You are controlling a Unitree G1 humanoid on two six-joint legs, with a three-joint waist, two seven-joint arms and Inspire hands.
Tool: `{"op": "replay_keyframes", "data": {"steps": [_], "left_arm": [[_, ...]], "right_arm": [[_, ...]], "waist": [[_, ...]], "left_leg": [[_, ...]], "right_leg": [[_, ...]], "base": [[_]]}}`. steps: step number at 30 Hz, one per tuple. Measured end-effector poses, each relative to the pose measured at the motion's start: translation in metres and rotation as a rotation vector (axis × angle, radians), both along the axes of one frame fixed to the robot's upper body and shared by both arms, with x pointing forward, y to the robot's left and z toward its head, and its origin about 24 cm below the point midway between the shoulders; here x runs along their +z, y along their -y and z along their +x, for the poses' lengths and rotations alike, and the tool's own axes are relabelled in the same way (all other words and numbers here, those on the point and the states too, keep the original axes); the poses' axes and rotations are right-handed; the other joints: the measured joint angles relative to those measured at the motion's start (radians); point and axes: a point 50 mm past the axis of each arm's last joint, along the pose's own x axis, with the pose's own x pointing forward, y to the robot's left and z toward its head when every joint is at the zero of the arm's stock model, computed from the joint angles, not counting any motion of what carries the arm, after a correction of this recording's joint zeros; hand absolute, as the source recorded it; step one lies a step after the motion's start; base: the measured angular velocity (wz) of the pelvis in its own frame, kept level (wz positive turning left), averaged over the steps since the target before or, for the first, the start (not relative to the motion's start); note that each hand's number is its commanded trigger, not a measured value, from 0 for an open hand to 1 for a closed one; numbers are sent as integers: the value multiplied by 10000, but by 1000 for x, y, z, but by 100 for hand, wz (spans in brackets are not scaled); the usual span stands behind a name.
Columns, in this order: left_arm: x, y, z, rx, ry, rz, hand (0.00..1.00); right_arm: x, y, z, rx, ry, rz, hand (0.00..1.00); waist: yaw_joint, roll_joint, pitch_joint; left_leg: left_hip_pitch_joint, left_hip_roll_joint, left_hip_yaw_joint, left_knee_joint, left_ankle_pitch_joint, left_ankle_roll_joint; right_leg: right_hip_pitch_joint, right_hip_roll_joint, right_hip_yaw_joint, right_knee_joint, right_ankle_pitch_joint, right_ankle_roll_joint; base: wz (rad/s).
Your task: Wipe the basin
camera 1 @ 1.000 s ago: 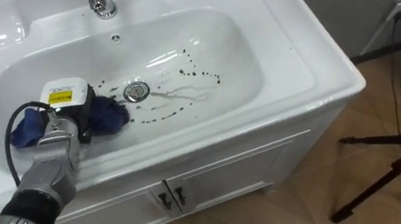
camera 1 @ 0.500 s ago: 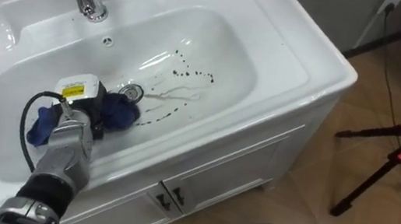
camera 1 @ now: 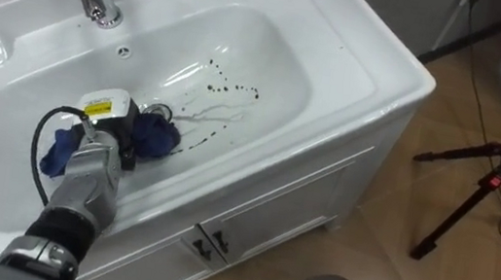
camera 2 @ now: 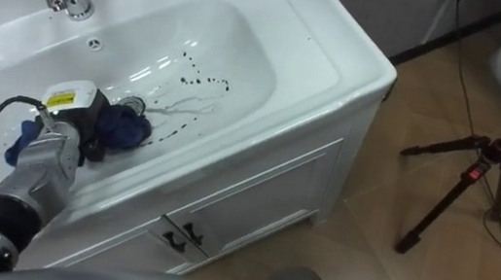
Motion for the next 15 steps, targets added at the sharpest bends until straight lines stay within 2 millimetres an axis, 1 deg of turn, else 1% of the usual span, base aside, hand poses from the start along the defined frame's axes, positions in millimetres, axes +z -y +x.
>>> {"op": "replay_keyframes", "data": {"steps": [3,5,6,8,11,12,15], "left_arm": [[5,3,9,-102,271,63,100],[10,10,21,-267,466,36,100],[11,12,23,-314,510,36,100],[15,22,34,-492,708,-69,100],[18,35,45,-429,890,-461,100],[19,36,47,-410,913,-549,100],[21,39,51,-154,1210,-954,100]], "right_arm": [[0,-1,8,-50,215,80,0],[1,0,14,-36,303,50,0],[1,0,16,-29,330,48,0],[1,-1,21,131,405,37,0],[2,-2,28,282,516,-29,0],[2,-2,30,292,554,-41,0],[2,-3,34,81,712,-49,0]], "waist": [[-5,-70,0],[-28,-138,42],[-37,-158,55],[-46,-203,81],[-95,-215,90],[-98,-215,90],[-252,-213,89]], "left_leg": [[-282,-51,43,91,16,31],[-489,-61,48,194,28,49],[-521,-62,54,190,33,57],[-642,-66,85,194,40,67],[-704,-113,94,194,62,101],[-713,-122,112,195,63,102],[-819,-141,144,265,66,108]], "right_leg": [[-400,-41,54,169,-9,2],[-606,-59,52,196,53,1],[-626,-58,53,196,63,1],[-669,-56,73,194,96,2],[-753,-106,107,257,90,25],[-776,-113,126,278,86,32],[-936,-137,165,280,116,56]], "base": [[-6],[0],[0],[0],[0],[0],[0]]}}
